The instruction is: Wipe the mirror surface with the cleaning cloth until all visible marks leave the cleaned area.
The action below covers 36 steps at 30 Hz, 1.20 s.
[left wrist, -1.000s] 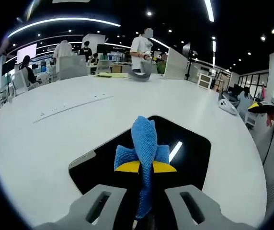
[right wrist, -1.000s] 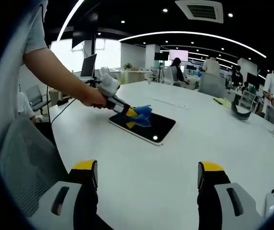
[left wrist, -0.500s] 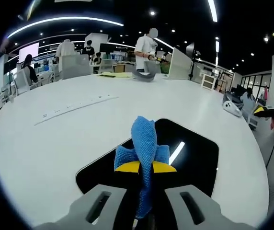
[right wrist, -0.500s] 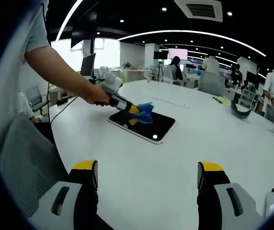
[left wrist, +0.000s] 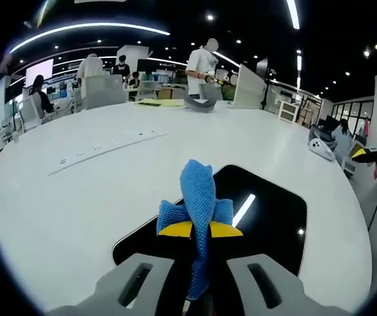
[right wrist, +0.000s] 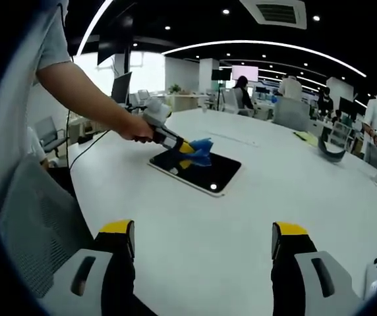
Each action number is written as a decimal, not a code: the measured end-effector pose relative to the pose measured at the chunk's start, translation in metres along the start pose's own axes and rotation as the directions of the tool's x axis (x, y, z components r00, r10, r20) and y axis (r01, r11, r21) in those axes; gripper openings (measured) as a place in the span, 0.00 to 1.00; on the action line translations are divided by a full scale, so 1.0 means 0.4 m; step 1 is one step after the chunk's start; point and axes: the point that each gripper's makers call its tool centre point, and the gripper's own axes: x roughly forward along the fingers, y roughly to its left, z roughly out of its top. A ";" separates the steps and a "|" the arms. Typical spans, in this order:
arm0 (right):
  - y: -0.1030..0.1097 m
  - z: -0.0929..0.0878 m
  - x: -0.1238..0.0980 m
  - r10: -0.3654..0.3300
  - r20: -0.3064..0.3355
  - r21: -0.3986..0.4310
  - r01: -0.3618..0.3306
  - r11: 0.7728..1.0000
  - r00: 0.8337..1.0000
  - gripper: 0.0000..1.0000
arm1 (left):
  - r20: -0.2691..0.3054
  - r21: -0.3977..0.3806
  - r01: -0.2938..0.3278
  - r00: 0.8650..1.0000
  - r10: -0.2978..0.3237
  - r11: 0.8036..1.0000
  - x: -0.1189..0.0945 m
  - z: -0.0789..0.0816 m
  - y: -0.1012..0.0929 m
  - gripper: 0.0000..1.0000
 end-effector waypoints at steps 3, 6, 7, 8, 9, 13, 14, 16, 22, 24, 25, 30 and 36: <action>0.000 0.002 0.000 0.000 0.003 0.002 0.000 1.000 1.000 0.85 | 0.000 0.002 0.001 1.000 -0.001 1.000 0.001 0.001 0.003 0.05; -0.002 0.000 0.001 -0.001 0.001 0.005 0.001 1.000 1.000 0.85 | 0.000 0.002 0.004 1.000 -0.004 1.000 0.003 0.002 0.006 0.05; -0.002 0.000 0.001 -0.001 0.001 0.005 0.001 1.000 1.000 0.85 | 0.000 0.003 0.003 1.000 -0.003 1.000 0.003 0.002 0.007 0.05; -0.001 0.000 0.001 0.001 0.002 0.007 -0.001 1.000 1.000 0.85 | 0.001 0.004 0.002 1.000 -0.002 1.000 0.003 0.002 0.008 0.05; -0.001 0.001 0.001 0.001 0.002 0.007 -0.001 1.000 1.000 0.85 | 0.002 0.004 0.000 1.000 0.000 1.000 0.003 0.002 0.007 0.05; -0.001 -0.001 0.001 -0.001 0.000 0.007 0.001 1.000 1.000 0.85 | 0.003 0.004 0.000 1.000 0.000 1.000 0.004 0.003 0.010 0.05; 0.000 0.001 0.001 0.000 0.002 0.008 0.000 1.000 1.000 0.85 | 0.002 0.006 0.002 1.000 -0.002 1.000 0.004 0.003 0.011 0.05; -0.002 -0.001 0.001 -0.001 0.001 0.009 0.001 1.000 1.000 0.85 | 0.001 0.007 0.006 1.000 -0.006 1.000 0.004 0.003 0.011 0.05; -0.002 -0.004 0.002 0.000 -0.006 0.013 0.000 1.000 1.000 0.85 | 0.000 0.008 0.004 1.000 -0.004 1.000 0.004 0.004 0.012 0.05; -0.004 -0.004 0.000 -0.004 -0.003 0.012 0.004 1.000 1.000 0.85 | 0.002 0.015 0.005 1.000 -0.005 1.000 0.004 0.004 0.013 0.05; -0.005 -0.003 0.001 -0.005 -0.001 0.015 0.005 1.000 1.000 0.85 | 0.004 0.014 0.005 1.000 -0.005 1.000 0.004 0.004 0.014 0.05; -0.003 -0.006 0.000 -0.004 -0.009 0.013 0.005 1.000 1.000 0.85 | 0.006 0.017 -0.002 1.000 0.002 1.000 0.005 0.005 0.014 0.05; -0.004 -0.007 0.001 -0.004 -0.012 0.017 0.005 1.000 1.000 0.85 | 0.010 0.022 -0.004 1.000 0.004 1.000 0.003 0.006 0.016 0.05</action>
